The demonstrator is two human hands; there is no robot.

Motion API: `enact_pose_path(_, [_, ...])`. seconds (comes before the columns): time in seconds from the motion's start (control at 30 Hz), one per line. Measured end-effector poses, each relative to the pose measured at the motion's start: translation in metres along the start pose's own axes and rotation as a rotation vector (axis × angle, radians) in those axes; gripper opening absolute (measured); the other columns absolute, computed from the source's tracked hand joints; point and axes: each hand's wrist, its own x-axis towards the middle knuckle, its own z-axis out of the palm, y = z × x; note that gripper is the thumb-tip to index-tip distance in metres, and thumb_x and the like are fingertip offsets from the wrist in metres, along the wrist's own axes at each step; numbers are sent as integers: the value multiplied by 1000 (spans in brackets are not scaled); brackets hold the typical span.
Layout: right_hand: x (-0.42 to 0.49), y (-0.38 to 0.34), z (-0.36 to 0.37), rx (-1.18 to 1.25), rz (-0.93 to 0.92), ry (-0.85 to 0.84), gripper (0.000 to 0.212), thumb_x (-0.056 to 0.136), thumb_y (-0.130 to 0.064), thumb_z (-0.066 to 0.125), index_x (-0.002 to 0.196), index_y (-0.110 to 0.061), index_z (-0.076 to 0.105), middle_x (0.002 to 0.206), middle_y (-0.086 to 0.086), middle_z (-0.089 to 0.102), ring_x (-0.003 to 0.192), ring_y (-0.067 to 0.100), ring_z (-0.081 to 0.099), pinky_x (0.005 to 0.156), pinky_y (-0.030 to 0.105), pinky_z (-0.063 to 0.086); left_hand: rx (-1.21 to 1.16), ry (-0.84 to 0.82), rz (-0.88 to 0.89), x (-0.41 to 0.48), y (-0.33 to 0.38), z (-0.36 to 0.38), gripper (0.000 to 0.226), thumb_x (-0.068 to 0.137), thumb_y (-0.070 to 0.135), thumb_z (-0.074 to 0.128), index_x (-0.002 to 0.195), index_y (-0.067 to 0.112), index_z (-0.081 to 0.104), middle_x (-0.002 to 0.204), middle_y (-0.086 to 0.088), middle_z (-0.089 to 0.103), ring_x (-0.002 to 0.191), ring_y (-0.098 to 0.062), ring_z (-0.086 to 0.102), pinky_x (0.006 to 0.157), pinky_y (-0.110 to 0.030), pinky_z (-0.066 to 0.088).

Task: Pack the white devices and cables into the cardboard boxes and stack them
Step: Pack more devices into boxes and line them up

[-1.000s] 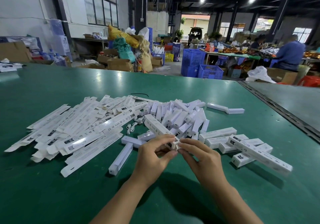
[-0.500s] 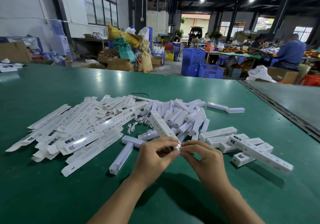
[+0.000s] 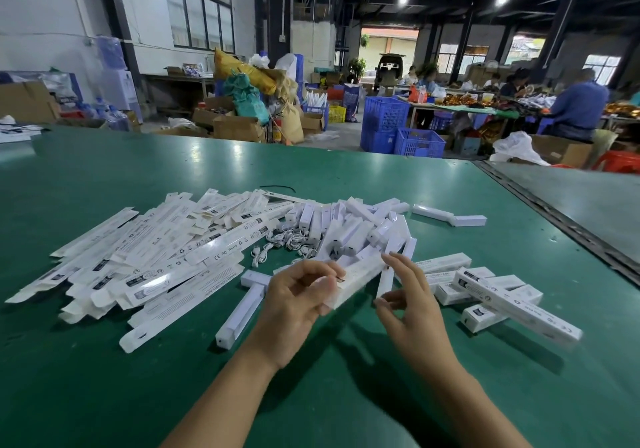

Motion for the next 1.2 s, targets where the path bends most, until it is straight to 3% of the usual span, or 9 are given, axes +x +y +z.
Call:
enact_pose_path(0.17, [3,7,1,-184,15,-47,42,82,-16,77,118,-31,64,108,-25,58,61,8,59,66,24,52,-365,-72,-129,5,8,-10,39,53,30,99,72,9,71,77,-4,64,44,-3,39,43,-14,31])
enact_pose_path(0.27, [2,8,1,-241,36,-77,34,77,-26,83,109,-28,71,88,-24,63,59,-2,52,64,29,50,-351,24,-79,8,10,-16,49,49,29,100,78,7,68,65,-5,57,40,-5,35,37,-15,36])
enact_pose_path(0.43, [2,7,2,-231,106,-153,32,77,-46,78,106,-33,70,80,-8,71,67,5,62,66,35,54,-167,126,-77,9,1,-21,80,48,64,90,104,12,65,86,-5,67,54,-7,46,46,-16,38])
enact_pose_path(0.57, [1,5,6,-167,94,-302,37,82,-57,66,112,-37,67,75,-7,70,58,4,57,57,24,48,244,18,-189,-1,-16,-11,35,69,61,77,97,39,74,84,3,71,70,-8,54,60,-17,45])
enact_pose_path(0.67, [0,6,5,-89,131,-226,48,88,-65,42,94,-26,70,64,-8,62,53,3,48,53,22,40,325,76,-193,1,-22,-6,24,74,44,75,96,34,76,89,5,76,78,-3,66,70,-14,51])
enact_pose_path(0.8, [7,17,1,-304,230,-84,60,95,-59,27,101,-16,69,94,-1,66,89,22,61,77,38,49,167,303,-160,8,-21,-10,37,74,38,73,99,11,71,99,-7,77,97,-21,72,84,-30,56])
enact_pose_path(0.93, [10,17,11,-626,346,-327,48,98,-57,35,139,-35,44,134,3,45,123,25,48,86,36,45,67,418,-134,10,-18,-12,30,78,36,69,92,10,65,98,-10,78,88,-21,74,76,-31,59])
enact_pose_path(1.03, [10,14,17,-739,337,-363,41,96,-58,41,131,-36,47,117,-1,52,116,21,51,78,33,45,6,514,-128,11,-15,-14,31,72,39,73,88,13,64,86,-7,78,73,-12,72,57,-21,56])
enact_pose_path(1.2, [6,9,11,-636,279,-223,22,96,-55,42,102,-35,50,92,-9,62,94,20,59,63,31,40,-80,621,-126,14,-15,-20,38,71,36,76,95,10,63,94,-15,76,74,-19,71,55,-24,57])
